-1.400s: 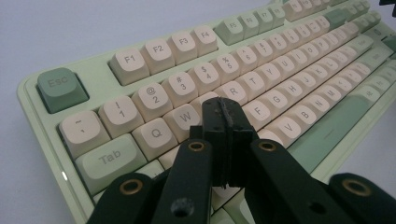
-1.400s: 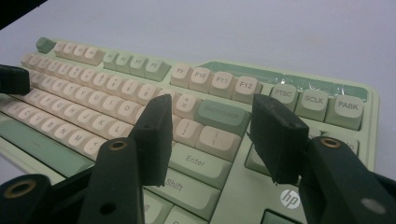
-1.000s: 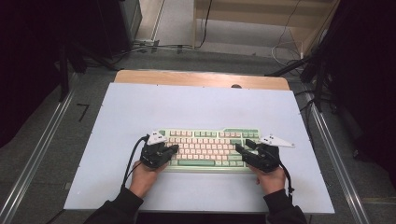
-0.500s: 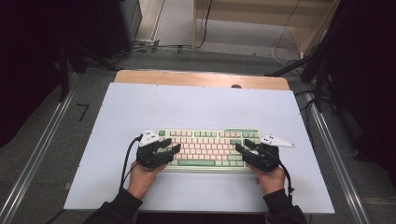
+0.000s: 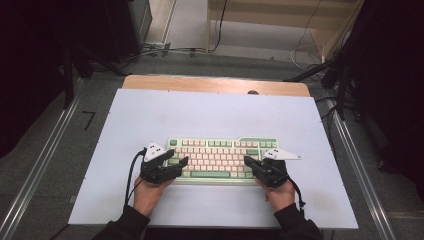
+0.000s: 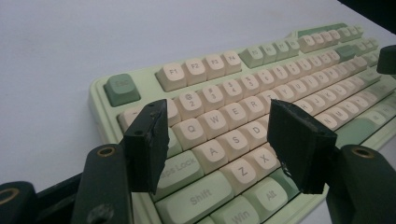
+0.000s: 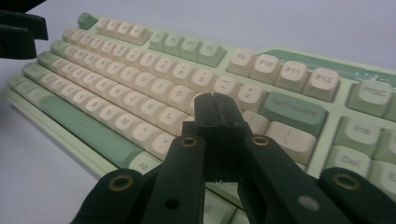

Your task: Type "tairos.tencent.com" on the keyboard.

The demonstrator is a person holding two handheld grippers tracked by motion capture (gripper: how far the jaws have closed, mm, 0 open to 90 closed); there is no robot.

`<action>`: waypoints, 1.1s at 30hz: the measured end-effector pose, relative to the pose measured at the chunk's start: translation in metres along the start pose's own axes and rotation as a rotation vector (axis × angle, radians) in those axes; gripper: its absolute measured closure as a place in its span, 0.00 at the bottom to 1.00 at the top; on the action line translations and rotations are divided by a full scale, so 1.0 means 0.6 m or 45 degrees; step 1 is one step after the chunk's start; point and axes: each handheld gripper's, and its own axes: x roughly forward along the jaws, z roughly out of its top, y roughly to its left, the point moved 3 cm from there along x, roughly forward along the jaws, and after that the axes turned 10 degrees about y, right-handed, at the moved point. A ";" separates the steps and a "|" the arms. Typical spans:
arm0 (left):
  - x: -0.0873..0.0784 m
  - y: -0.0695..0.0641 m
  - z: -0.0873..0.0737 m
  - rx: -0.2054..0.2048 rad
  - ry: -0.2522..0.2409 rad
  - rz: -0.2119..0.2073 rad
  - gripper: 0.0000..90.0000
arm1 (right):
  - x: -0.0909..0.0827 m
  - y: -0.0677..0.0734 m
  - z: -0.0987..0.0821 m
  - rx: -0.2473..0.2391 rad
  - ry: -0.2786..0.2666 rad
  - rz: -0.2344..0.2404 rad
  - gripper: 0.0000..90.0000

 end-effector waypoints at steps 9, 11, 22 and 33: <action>-0.022 0.013 -0.014 -0.032 -0.029 0.044 0.43 | 0.021 0.028 0.002 -0.082 0.072 0.049 0.97; -0.024 0.014 -0.015 -0.032 -0.032 0.048 0.43 | 0.025 0.034 0.001 -0.098 0.086 0.053 0.97; -0.021 0.010 -0.014 -0.020 -0.024 0.041 0.43 | 0.031 0.044 -0.006 -0.121 0.109 0.051 0.97; -0.020 0.011 -0.014 -0.019 -0.023 0.042 0.43 | 0.033 0.043 -0.006 -0.109 0.102 0.052 0.97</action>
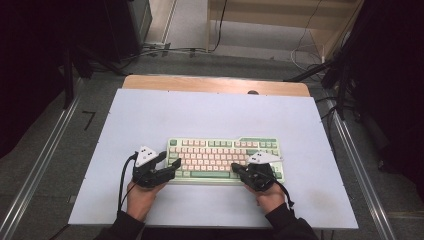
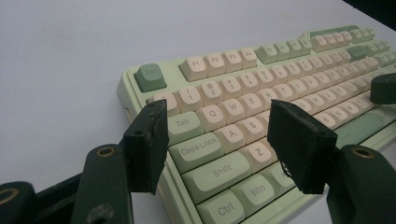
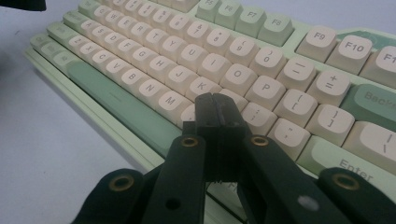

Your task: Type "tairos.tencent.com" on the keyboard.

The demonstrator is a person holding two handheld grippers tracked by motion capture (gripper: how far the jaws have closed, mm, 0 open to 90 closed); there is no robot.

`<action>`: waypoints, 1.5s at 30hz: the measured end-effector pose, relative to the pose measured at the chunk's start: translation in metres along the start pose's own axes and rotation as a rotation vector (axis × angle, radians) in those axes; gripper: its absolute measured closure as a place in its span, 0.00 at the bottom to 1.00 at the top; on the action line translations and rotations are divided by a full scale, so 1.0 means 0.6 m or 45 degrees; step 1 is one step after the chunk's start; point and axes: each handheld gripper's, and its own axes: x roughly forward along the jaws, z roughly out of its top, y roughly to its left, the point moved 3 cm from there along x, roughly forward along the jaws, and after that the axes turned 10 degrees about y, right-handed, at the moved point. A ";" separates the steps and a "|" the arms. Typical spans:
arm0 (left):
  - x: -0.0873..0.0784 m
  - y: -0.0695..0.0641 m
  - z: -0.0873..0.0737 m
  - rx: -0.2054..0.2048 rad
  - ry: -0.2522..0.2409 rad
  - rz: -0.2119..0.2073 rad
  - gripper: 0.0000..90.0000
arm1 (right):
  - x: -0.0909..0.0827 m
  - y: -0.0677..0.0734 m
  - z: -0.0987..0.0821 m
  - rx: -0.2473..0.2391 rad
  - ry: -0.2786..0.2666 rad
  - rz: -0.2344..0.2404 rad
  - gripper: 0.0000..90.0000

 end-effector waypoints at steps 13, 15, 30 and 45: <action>0.013 -0.013 -0.005 0.026 0.025 -0.008 0.43 | 0.001 0.001 -0.003 0.000 0.006 0.003 0.97; 0.014 -0.016 -0.004 0.035 0.023 -0.017 0.43 | -0.005 -0.001 -0.001 0.017 -0.038 0.020 0.93; 0.020 -0.023 0.014 0.045 0.002 -0.094 0.98 | -0.038 -0.047 -0.006 0.212 -0.182 -0.040 0.43; 0.076 -0.072 0.049 0.125 0.057 -0.173 1.00 | -0.068 -0.068 -0.041 0.290 -0.194 -0.128 0.43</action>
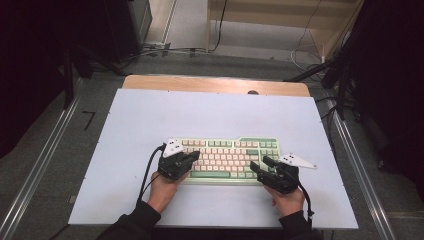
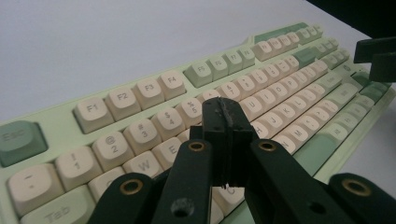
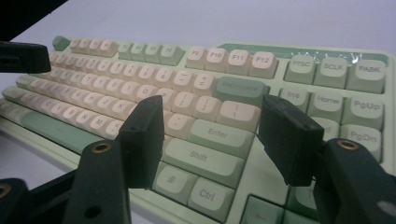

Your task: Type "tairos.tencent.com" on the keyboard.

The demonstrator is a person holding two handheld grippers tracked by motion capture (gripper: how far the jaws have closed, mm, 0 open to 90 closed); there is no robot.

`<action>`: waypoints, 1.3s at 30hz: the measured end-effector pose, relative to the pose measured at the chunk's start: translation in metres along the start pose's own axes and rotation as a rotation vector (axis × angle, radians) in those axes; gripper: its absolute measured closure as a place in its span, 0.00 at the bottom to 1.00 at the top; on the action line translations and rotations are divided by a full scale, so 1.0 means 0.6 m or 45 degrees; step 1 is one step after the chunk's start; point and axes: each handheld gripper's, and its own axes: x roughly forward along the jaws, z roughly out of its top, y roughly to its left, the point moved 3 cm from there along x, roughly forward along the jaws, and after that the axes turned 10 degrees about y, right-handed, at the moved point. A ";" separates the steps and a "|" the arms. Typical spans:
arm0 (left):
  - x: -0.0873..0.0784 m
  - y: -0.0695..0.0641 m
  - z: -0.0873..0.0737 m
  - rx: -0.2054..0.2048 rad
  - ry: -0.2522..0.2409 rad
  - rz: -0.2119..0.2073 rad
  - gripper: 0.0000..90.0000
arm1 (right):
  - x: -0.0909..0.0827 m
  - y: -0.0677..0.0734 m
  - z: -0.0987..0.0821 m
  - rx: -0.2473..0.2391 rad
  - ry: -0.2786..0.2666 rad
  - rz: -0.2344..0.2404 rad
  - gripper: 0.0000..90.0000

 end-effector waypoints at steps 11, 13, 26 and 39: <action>0.028 -0.011 0.011 0.013 0.032 0.012 1.00 | -0.009 -0.006 -0.010 0.017 0.006 -0.027 0.44; 0.030 -0.012 0.011 0.023 0.036 0.017 1.00 | -0.010 -0.007 -0.011 0.019 0.005 -0.027 0.44; 0.040 -0.011 0.012 0.036 0.070 0.046 1.00 | -0.008 -0.004 -0.011 0.014 0.017 -0.024 0.45; 0.044 -0.012 0.013 0.039 0.090 0.053 1.00 | -0.007 -0.004 -0.012 0.014 0.021 -0.025 0.46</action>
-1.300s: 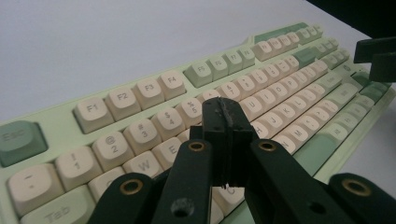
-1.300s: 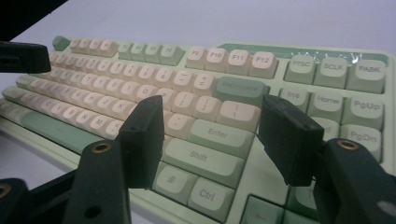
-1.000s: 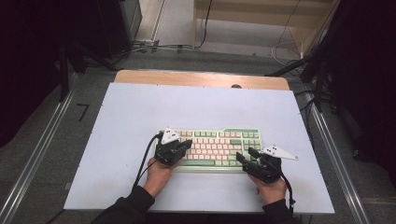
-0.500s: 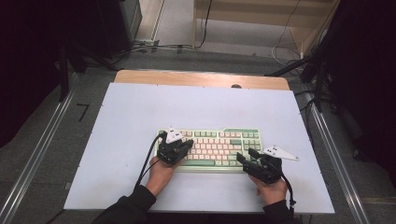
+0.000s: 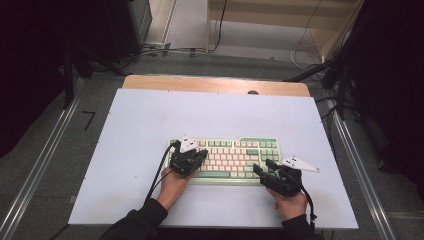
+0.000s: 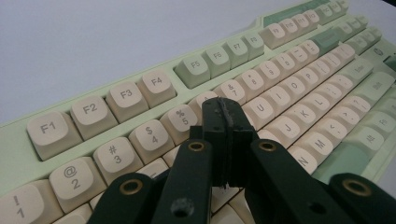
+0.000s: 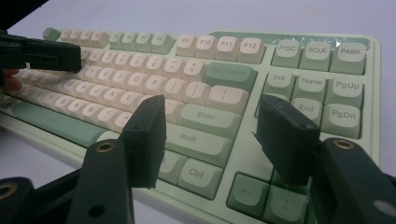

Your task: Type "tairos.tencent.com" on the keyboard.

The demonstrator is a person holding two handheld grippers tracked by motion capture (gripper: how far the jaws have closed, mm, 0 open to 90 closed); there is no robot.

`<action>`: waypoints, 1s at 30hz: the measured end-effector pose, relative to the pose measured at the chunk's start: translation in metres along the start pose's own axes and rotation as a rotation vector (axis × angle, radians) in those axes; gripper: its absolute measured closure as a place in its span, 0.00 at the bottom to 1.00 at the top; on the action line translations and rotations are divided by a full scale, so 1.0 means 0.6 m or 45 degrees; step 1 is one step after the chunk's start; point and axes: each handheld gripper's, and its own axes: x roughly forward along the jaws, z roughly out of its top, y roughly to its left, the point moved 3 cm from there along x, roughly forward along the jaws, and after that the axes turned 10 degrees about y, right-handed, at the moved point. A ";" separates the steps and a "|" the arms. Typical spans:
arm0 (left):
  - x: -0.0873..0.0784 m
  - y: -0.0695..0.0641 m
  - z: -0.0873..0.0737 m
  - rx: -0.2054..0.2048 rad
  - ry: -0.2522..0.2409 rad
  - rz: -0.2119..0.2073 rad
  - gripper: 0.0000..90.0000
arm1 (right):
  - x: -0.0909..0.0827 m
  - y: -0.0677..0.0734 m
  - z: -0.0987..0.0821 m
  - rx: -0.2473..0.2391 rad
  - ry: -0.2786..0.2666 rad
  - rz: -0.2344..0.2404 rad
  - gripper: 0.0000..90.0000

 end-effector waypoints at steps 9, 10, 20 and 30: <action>0.001 -0.001 0.000 -0.002 0.008 -0.003 1.00 | 0.002 0.002 0.000 -0.005 0.010 0.003 0.46; 0.003 -0.001 0.000 -0.003 0.020 -0.002 1.00 | 0.002 0.002 0.000 -0.005 0.010 0.003 0.46; -0.024 0.006 0.009 -0.042 -0.056 -0.072 0.86 | 0.002 0.001 0.001 0.002 0.008 0.004 0.46; -0.045 0.031 -0.001 -0.069 -0.078 -0.020 0.55 | 0.009 0.006 0.006 -0.018 0.010 0.016 0.46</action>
